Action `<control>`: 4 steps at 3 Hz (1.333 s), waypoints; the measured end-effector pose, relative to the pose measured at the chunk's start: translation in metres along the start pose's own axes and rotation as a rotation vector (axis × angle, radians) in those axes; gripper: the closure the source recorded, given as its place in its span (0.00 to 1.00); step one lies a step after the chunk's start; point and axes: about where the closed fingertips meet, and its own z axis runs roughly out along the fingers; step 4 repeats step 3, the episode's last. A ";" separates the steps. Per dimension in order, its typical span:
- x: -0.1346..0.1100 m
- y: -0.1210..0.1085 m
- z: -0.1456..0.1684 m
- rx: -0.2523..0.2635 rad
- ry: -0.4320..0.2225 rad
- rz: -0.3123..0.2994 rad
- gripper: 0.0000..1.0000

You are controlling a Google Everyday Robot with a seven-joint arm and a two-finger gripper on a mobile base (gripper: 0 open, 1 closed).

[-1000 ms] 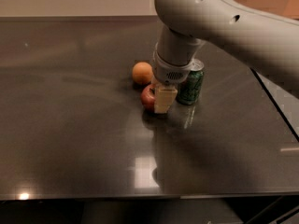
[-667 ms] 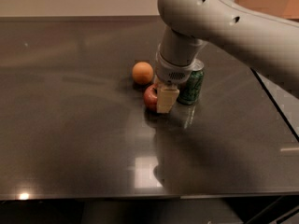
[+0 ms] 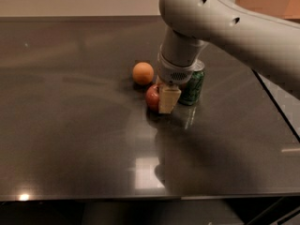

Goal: Move apple near green can

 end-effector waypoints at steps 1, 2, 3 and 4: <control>0.003 -0.003 -0.003 0.002 0.008 0.001 0.12; 0.002 -0.003 -0.002 0.001 0.008 0.000 0.00; 0.002 -0.003 -0.002 0.001 0.008 0.000 0.00; 0.002 -0.003 -0.002 0.001 0.008 0.000 0.00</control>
Offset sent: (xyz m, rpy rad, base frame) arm 0.0026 -0.0025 0.0023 -0.0061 -0.0015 -0.0023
